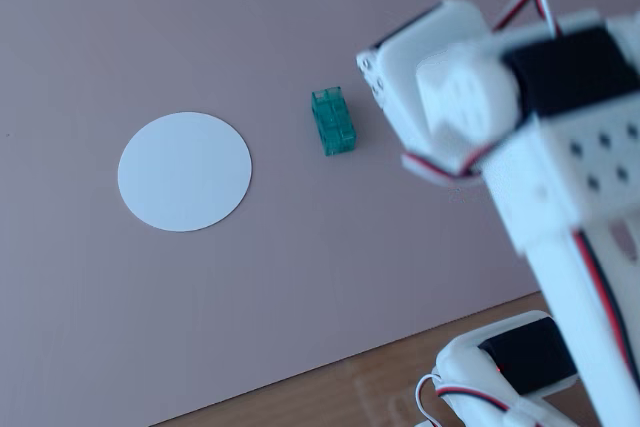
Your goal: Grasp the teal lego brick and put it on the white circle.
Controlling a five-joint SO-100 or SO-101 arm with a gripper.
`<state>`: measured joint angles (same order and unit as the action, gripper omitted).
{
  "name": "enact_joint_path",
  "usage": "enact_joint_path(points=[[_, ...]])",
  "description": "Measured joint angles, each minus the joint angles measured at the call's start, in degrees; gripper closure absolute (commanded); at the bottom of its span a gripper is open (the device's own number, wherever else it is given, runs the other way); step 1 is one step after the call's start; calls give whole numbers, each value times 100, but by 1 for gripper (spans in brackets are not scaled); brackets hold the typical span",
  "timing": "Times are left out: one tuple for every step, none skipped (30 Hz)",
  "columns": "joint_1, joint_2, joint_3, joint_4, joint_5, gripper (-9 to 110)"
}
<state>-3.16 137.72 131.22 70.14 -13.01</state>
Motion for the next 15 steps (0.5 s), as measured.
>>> enact_joint_path(points=[[62, -316, -281, 70, -220, 102], [105, -598, -519, 132, -422, 102], [132, -879, -738, 211, -615, 102], [149, -1160, -967, 281, -765, 102], [158, -1468, -1195, 360, -923, 102], [158, -1784, -1433, 422, -1099, 102], [185, -2101, -1661, 457, -1266, 102], [220, -2426, -1881, 501, -1424, 102], [264, -2733, -2101, 571, -1591, 102], [281, -3050, -2347, 659, -1811, 102], [264, -3366, -2602, 782, -2021, 102], [220, -3691, -2874, 914, -2250, 102], [158, -4025, -3155, 1046, -2470, 102], [141, -4368, -3454, 1169, -2689, 102], [132, -4693, -3753, 1327, -2892, 102]])
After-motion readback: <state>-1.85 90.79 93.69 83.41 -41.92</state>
